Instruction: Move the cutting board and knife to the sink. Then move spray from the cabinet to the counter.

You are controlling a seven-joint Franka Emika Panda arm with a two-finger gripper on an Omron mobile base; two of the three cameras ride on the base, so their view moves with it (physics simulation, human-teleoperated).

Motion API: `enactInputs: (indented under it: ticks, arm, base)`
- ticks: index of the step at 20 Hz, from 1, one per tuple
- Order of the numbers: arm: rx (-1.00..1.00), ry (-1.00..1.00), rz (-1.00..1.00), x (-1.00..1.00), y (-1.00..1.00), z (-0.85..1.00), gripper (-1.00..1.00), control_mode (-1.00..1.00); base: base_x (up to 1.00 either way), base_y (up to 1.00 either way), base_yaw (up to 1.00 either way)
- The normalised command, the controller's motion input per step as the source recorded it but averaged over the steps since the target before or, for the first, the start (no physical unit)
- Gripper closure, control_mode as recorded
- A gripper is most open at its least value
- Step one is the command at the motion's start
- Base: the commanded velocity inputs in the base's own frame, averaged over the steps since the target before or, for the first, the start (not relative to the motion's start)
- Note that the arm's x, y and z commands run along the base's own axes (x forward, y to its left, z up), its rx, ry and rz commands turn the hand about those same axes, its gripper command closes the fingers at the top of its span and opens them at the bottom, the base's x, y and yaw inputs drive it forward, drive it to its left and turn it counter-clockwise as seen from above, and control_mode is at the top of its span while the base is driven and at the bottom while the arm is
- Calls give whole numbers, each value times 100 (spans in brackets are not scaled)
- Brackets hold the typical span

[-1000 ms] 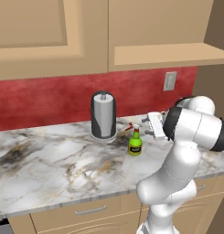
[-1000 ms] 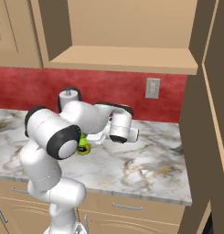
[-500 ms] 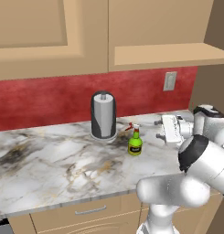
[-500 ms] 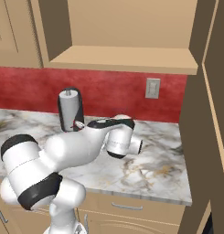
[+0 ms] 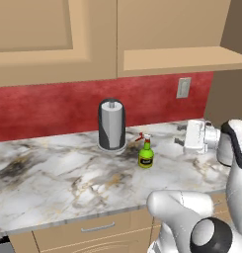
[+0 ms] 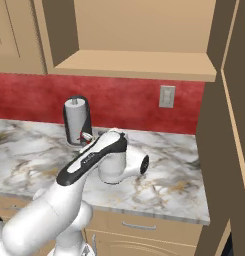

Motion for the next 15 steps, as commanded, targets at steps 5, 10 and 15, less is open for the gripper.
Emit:
enactInputs:
  ticks: [5, 10, 15]
  arm:
    - [-7, 14, -24, -46, 0, 38, -100, -100]
    - [-5, 11, -29, -66, 0, 28, -100, -100]
    - [-3, 16, -37, -69, 0, 36, -100, -100]
  base:
    - [0, 0, 0]
    - [0, 0, 0]
    - [0, 0, 0]
